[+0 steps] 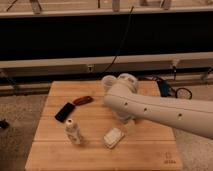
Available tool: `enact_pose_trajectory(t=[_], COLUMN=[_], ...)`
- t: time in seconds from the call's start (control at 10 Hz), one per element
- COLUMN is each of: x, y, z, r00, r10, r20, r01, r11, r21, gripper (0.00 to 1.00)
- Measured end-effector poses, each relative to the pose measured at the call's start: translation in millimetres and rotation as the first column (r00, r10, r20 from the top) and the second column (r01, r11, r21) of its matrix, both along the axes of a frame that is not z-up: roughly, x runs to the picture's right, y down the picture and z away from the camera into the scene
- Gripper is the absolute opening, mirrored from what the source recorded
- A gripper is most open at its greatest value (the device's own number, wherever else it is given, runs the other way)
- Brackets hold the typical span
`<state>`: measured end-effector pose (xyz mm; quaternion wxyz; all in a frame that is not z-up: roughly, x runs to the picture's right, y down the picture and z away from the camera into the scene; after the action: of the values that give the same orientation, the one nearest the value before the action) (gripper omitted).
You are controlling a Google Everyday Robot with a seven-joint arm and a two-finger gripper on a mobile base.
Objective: Knock the bottle over
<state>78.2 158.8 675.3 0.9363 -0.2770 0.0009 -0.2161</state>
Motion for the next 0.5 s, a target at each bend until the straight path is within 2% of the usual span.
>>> enact_pose_trajectory(t=[0.1,0.4,0.5], x=[-11,-17,-26], y=[7,17,20], z=[-0.1,-3.1,-3.7], r00=[1.0,0.998,0.997], r10=[-0.014,-0.05,-0.056], r20=[0.019,0.045,0.058], r01=[0.014,0.051,0.057], r11=[0.9999,0.9986,0.9982], r21=[-0.002,-0.014,-0.019], gripper=[0.8,0.8,0.75])
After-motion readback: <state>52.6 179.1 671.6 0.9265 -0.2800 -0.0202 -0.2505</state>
